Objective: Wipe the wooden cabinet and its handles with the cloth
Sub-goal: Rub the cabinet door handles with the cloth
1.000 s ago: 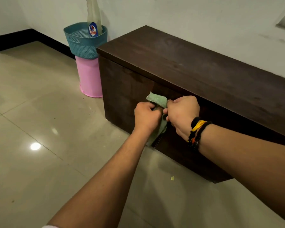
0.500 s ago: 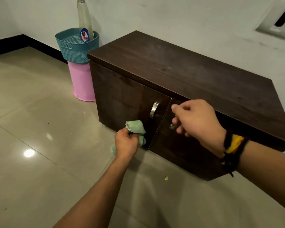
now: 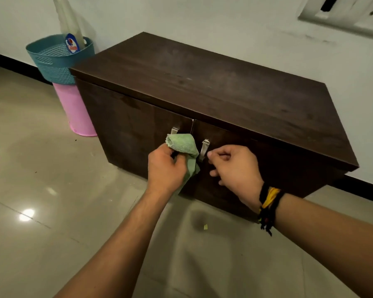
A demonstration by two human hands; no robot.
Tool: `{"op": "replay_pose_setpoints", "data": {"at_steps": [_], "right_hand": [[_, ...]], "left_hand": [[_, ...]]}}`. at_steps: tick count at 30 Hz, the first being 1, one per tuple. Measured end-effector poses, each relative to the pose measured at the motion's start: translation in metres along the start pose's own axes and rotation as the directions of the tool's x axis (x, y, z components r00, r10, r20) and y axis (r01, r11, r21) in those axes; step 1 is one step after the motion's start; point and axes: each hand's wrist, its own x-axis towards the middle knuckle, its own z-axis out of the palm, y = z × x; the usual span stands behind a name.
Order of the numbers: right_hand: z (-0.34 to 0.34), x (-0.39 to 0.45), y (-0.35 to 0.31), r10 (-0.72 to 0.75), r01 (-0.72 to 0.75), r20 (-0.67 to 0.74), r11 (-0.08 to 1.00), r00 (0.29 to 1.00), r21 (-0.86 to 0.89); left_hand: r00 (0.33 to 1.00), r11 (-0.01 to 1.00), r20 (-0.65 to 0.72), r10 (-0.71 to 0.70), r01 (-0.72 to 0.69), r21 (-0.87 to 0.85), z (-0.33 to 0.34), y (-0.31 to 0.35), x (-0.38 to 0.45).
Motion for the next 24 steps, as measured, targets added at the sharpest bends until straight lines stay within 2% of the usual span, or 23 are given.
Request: {"op": "replay_pose_setpoints", "data": {"at_steps": [5, 11, 16, 21, 24], "right_hand": [[0.013, 0.006, 0.0, -0.053, 0.053, -0.064, 0.999, 0.997, -0.007], [0.015, 0.012, 0.004, -0.101, 0.094, -0.103, 0.993, 0.99, -0.069], [0.015, 0.016, 0.005, -0.084, 0.08, -0.131, 0.996, 0.988, -0.029], [0.017, 0.017, 0.004, -0.022, 0.023, -0.161, 1.0, 0.987, 0.003], [0.018, 0.02, 0.003, -0.021, 0.021, -0.16, 1.0, 0.987, -0.005]], "left_hand": [[0.992, 0.984, 0.075, 0.105, -0.115, 0.14, 0.002, 0.005, 0.008], [0.99, 0.98, 0.135, 0.031, -0.057, 0.191, 0.013, 0.012, 0.011], [0.997, 0.992, 0.072, 0.004, -0.014, 0.129, 0.02, 0.016, 0.007], [0.993, 0.995, -0.058, 0.102, -0.101, 0.022, 0.034, -0.015, -0.024], [1.0, 0.993, 0.001, 0.025, -0.025, -0.119, 0.032, -0.012, -0.019]]}}
